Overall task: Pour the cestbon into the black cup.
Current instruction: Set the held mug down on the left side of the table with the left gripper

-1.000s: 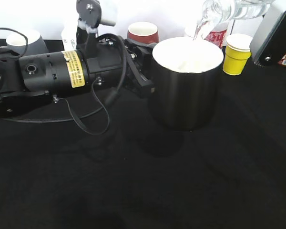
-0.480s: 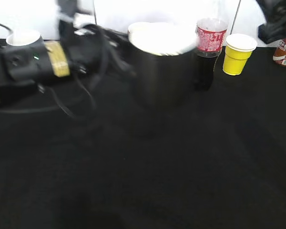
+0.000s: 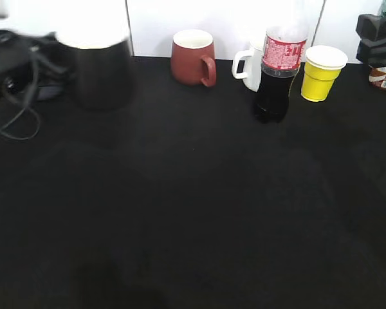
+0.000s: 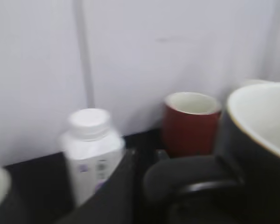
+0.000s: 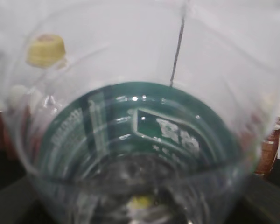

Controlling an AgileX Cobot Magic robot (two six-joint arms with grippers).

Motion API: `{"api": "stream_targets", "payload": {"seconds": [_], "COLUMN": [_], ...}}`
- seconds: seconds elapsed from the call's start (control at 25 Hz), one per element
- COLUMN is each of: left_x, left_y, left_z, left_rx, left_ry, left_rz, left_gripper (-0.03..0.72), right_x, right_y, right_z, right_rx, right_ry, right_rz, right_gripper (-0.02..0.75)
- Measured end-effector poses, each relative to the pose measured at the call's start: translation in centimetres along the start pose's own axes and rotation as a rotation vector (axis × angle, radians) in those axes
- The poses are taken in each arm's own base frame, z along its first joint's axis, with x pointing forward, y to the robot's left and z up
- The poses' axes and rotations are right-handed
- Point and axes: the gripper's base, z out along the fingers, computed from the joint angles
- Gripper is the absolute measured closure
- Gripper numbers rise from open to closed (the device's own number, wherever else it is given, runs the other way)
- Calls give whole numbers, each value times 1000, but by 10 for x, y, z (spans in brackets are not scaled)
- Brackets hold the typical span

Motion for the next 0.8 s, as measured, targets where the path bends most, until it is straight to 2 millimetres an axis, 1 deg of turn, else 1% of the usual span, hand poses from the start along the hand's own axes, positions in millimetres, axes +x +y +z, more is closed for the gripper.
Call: {"api": "stream_targets", "payload": {"seconds": [0.08, 0.2, 0.36, 0.4, 0.48, 0.6, 0.64, 0.72, 0.76, 0.8], "left_x": [11, 42, 88, 93, 96, 98, 97, 100, 104, 108], "left_y": [10, 21, 26, 28, 32, 31, 31, 31, 30, 28], "left_z": [4, 14, 23, 30, 43, 47, 47, 42, 38, 32], "left_rx": [-88, -162, -174, -170, -161, -139, -133, -147, -152, -156], "left_ry": [-62, -94, 15, 19, -9, -24, -34, -32, -14, 0], "left_rz": [-13, -38, -69, -67, -61, -53, -58, -73, -82, -91], "left_gripper": [622, 610, 604, 603, 601, 592, 553, 406, 345, 318], "right_x": [0, 0, 0, 0, 0, 0, 0, 0, -1, -1], "right_y": [0, 0, 0, 0, 0, 0, 0, 0, 0, 0], "right_z": [0, 0, 0, 0, 0, 0, 0, 0, 0, 0], "right_rx": [0, 0, 0, 0, 1, 1, 1, 1, 2, 2], "right_ry": [-1, -1, -1, -1, -2, -3, -3, -3, -5, -5], "right_rz": [0, 0, 0, 0, 0, 0, 0, 0, 0, 0], "right_gripper": [236, 236, 236, 236, 236, 236, 236, 236, 236, 236]}}
